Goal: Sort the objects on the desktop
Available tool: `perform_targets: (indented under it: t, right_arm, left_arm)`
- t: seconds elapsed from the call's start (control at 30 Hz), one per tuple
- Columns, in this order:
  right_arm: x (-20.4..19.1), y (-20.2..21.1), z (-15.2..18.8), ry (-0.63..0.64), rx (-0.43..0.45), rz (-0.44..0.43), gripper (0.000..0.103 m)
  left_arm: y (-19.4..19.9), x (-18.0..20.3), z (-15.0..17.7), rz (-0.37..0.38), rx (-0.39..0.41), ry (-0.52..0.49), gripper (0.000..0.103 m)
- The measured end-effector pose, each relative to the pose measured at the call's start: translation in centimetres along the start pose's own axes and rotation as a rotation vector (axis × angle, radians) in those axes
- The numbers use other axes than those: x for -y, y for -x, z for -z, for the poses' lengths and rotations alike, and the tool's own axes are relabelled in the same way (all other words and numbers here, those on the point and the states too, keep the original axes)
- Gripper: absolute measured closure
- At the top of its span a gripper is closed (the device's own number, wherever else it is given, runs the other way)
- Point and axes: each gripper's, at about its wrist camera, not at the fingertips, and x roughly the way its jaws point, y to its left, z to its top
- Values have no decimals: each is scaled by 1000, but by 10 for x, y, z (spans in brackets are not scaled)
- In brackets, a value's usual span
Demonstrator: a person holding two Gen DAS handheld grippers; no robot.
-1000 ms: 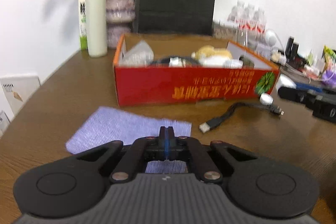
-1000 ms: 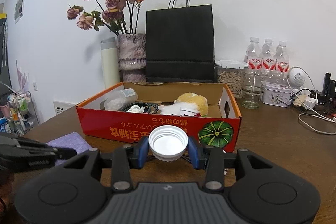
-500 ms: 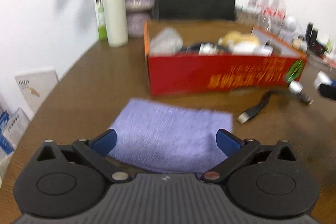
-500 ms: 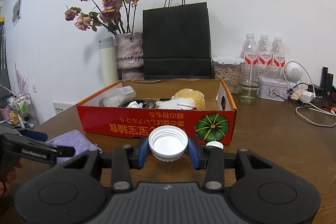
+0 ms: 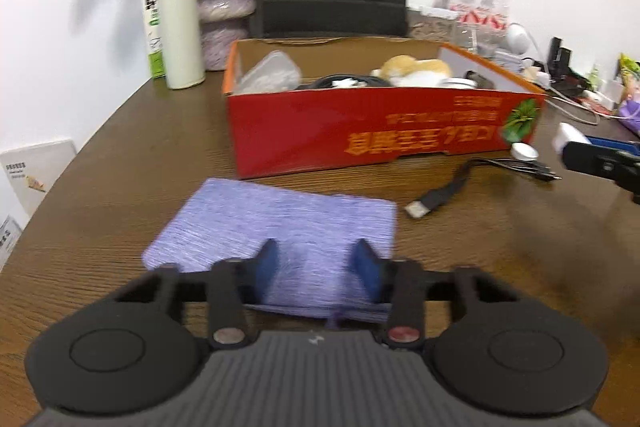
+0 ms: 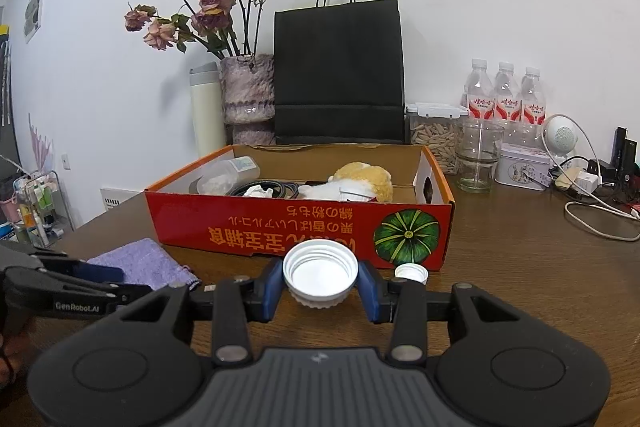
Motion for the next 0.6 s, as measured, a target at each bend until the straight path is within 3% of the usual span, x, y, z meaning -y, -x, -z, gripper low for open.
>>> perform_targets:
  t: [0.07, 0.27, 0.47, 0.6]
  right_arm:
    - [-1, 1, 1, 0, 1, -1, 64]
    - [-2, 3, 2, 4, 6, -3, 64]
    - [-2, 5, 2, 3, 9, -4, 64]
    - [-2, 7, 0, -1, 21, -9, 64]
  left_arm:
    - [1, 4, 1, 12, 6, 3, 83]
    - [8, 9, 5, 19, 26, 38, 98]
    - [37, 11, -4, -8, 159, 57, 99]
    - [63, 10, -16, 16, 247, 79, 99]
